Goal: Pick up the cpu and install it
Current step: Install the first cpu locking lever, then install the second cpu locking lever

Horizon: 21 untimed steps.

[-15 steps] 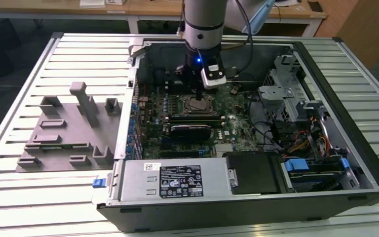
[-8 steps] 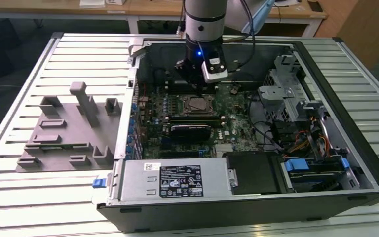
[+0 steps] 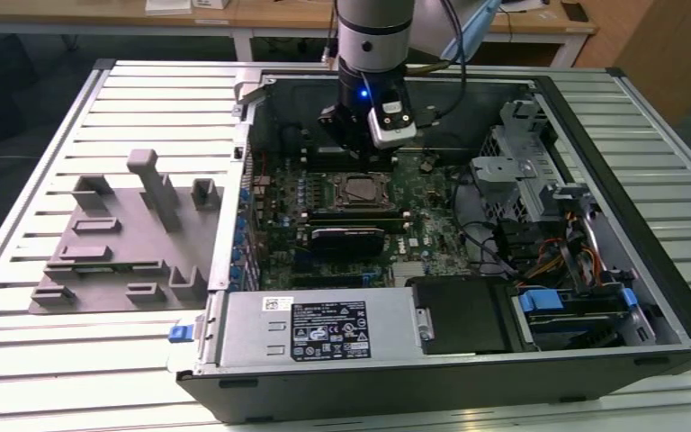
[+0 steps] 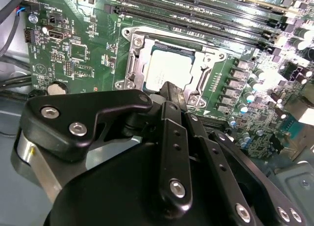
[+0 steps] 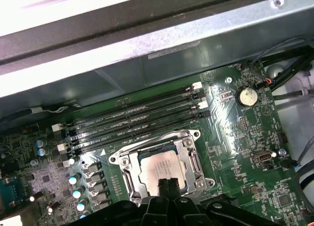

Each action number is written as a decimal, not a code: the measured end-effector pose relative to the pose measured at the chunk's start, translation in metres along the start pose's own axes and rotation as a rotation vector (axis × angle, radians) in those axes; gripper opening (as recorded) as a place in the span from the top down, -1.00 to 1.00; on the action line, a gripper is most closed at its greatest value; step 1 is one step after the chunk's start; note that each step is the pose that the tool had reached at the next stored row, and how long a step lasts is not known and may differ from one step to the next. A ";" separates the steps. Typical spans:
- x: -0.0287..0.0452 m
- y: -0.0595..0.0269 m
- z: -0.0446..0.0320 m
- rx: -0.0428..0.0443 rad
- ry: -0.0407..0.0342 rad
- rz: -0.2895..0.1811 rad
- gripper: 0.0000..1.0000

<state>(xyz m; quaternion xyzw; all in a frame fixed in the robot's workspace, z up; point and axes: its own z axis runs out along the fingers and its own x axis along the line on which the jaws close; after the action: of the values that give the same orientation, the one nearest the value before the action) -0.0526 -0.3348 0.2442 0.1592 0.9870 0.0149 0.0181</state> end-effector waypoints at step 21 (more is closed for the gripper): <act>-0.0029 -0.0087 -0.0012 0.0000 0.0000 0.000 0.79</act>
<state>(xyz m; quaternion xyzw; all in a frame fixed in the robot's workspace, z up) -0.0526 -0.3441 0.2452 0.1592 0.9870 0.0149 0.0181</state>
